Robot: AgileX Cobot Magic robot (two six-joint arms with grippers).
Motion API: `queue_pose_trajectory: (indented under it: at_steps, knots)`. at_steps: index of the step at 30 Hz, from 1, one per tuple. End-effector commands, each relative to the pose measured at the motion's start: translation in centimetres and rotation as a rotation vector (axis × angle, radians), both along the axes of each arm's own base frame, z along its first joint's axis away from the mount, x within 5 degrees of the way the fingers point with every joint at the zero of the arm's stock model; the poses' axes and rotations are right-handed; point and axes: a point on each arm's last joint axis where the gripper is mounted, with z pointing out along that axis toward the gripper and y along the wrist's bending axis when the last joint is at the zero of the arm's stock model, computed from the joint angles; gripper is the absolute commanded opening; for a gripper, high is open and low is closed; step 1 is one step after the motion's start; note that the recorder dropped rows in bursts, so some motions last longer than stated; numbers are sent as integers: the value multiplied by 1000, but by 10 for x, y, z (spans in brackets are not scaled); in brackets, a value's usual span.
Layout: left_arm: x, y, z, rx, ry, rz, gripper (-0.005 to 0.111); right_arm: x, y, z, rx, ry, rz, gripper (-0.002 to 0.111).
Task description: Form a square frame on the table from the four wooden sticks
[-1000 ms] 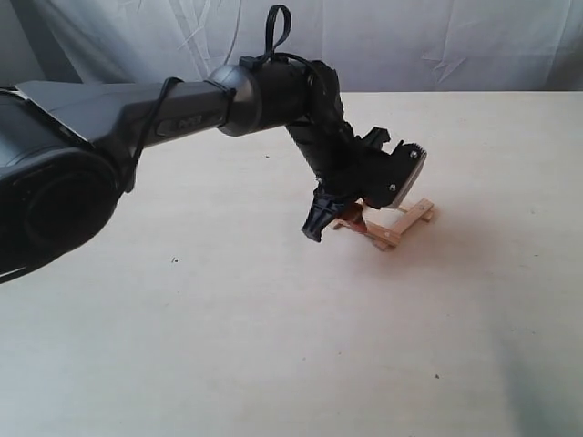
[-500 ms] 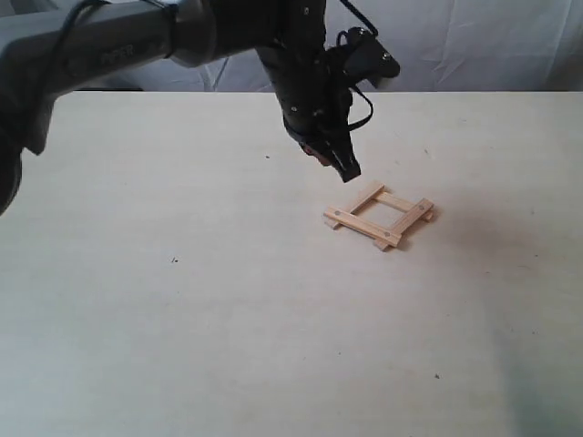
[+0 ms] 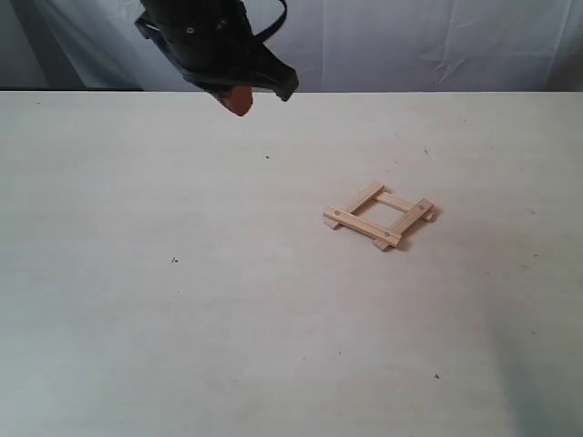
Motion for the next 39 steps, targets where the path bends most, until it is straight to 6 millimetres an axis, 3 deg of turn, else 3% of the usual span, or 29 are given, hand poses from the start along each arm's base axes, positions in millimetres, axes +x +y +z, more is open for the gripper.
queue_pose_trajectory:
  at_steps: [1, 7, 12, 18, 26, 34, 39]
  knots:
    - [-37, 19, 22, -47, -79, 15, 0, 0, 0, 0, -3, -11, -6, 0]
    - [-98, 49, 38, -177, -251, 60, 0, 0, 0, 0, -3, -11, -6, 0]
    - [-150, 73, 30, -220, -317, 59, 0, 0, 0, 0, -1, -11, -5, 0]
    - [-193, 95, 27, -223, -335, 54, 0, 0, 0, 0, 9, -10, -5, 0]
    - [-215, 106, 39, -234, -384, 52, 0, 0, 0, 0, 9, -10, -5, 0]
    - [-218, 116, 47, -169, -495, 45, 0, 0, 0, 0, 9, -10, -5, 0]
    - [-229, 129, 47, -255, -616, 121, 0, 0, 0, 0, 9, -10, -5, 0]
